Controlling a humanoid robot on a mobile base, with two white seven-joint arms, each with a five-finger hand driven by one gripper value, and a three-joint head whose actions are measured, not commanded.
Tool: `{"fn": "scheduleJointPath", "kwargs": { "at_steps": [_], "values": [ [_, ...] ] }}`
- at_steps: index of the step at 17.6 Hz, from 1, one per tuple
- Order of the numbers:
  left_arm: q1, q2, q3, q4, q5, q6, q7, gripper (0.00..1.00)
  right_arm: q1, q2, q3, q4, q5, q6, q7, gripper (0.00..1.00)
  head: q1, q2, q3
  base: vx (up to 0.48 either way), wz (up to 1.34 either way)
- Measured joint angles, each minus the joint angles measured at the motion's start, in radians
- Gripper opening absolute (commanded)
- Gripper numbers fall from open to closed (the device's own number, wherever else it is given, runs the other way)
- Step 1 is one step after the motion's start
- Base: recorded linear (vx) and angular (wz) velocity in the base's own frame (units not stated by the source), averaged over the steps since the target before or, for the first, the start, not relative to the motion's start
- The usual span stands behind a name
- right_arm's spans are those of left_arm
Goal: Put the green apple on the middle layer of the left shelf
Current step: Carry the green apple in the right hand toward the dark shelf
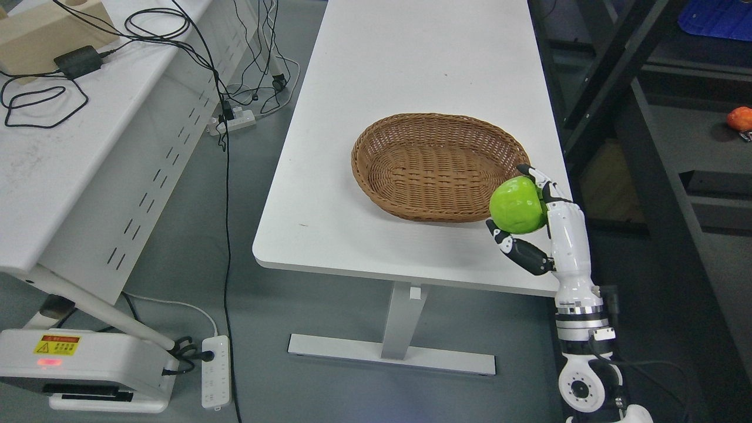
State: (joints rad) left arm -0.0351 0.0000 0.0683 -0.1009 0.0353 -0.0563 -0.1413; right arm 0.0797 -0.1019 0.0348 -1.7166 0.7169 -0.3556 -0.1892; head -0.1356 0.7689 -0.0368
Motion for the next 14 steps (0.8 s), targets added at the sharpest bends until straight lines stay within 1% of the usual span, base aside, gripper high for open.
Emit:
{"fn": "scheduleJointPath", "kwargs": {
  "at_steps": [8,14],
  "values": [
    [0.000,0.000,0.000,0.000,0.000,0.000,0.000,1.00,0.020,0.000,0.034,0.004,0.002,-0.001,0.006,0.00,0.0000,0.000,0.000,-0.223,-0.31],
    [0.000,0.000,0.000,0.000,0.000,0.000,0.000,1.00,0.037,-0.001,0.048,0.006,0.002,-0.001,0.008,0.00,0.0000,0.000,0.000,-0.284,-0.02]
  ]
}}
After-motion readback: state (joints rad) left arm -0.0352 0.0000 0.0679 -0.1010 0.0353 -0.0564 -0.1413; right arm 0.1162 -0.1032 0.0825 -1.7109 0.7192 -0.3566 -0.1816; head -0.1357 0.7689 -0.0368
